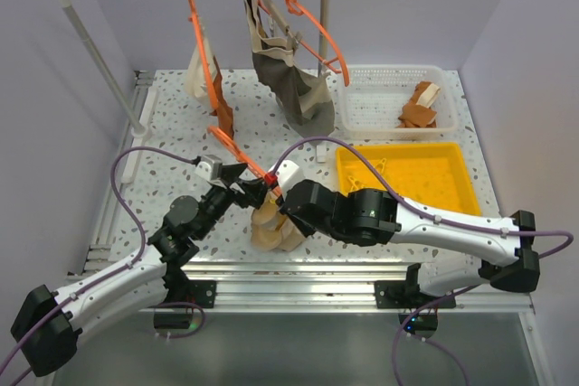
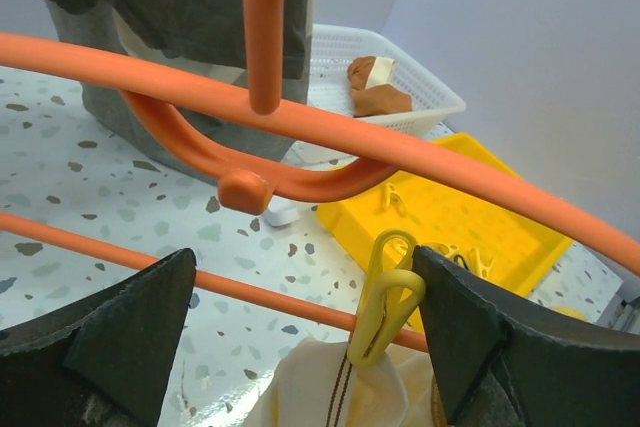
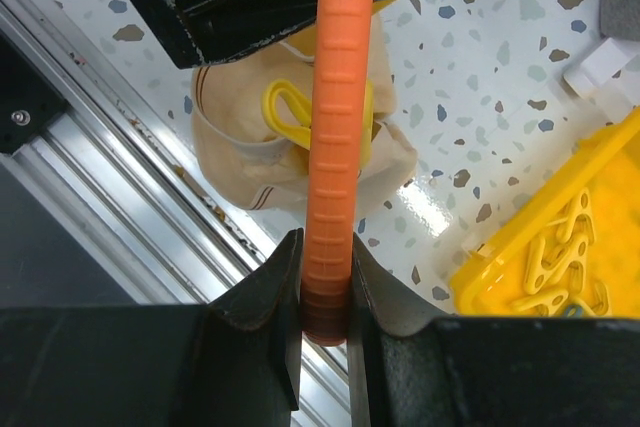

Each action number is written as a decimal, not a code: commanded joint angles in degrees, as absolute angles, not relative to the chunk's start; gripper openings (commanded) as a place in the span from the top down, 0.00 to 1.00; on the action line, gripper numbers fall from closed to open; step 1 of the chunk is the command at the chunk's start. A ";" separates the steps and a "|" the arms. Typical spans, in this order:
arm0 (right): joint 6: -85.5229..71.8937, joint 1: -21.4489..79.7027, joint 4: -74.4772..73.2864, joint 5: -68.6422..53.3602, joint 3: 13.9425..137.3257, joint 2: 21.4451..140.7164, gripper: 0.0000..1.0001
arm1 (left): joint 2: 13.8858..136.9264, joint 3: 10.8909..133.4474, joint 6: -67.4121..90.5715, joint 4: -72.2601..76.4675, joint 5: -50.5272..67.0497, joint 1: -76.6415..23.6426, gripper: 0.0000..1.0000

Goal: Clip the underwear to the hanger
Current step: Adjust the clamp on the hanger.

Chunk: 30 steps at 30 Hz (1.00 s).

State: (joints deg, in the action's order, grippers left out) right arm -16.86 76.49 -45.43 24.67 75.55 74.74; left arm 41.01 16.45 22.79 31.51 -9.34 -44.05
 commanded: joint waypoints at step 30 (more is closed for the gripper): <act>-17.49 76.64 -40.96 24.43 71.81 65.83 1.00 | 46.32 20.22 17.31 32.43 -22.77 -33.50 0.05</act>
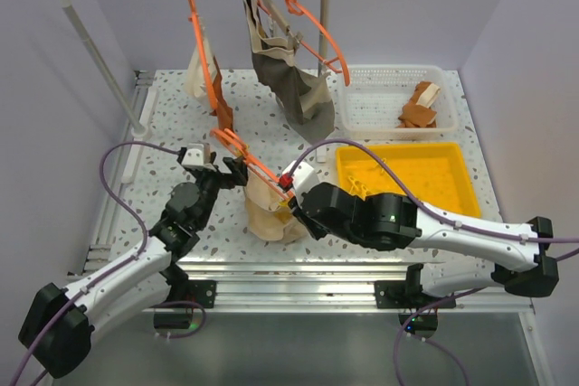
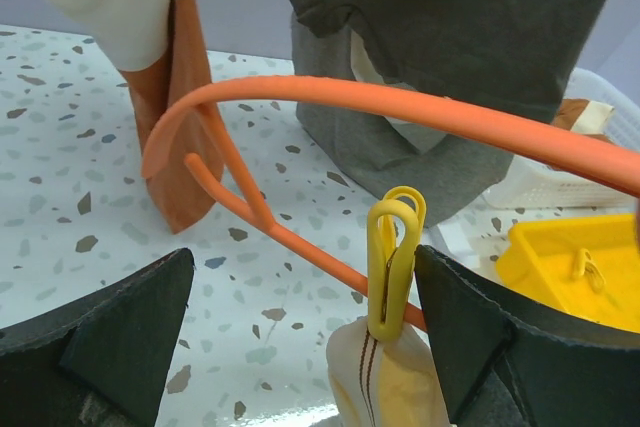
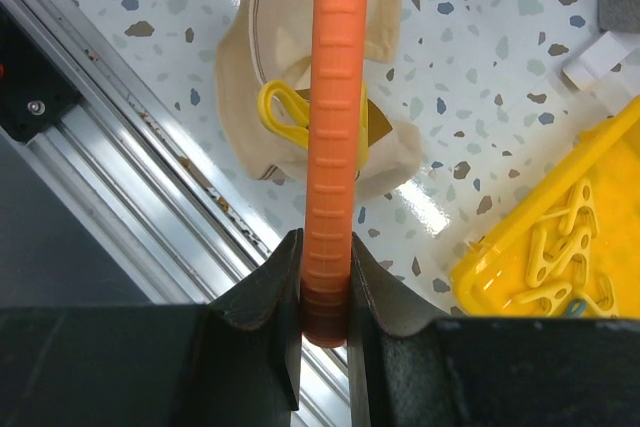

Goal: Clip the underwear to the hanger
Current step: Adjust the clamp on the hanger, then place the hanger at the clothesline.

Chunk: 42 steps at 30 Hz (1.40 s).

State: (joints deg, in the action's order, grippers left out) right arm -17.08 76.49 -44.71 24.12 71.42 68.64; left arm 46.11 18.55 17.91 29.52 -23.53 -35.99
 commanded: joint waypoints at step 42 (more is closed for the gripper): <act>-11.78 61.45 -32.61 26.55 88.32 77.94 1.00 | 30.85 23.29 19.25 16.79 -28.04 -31.46 0.00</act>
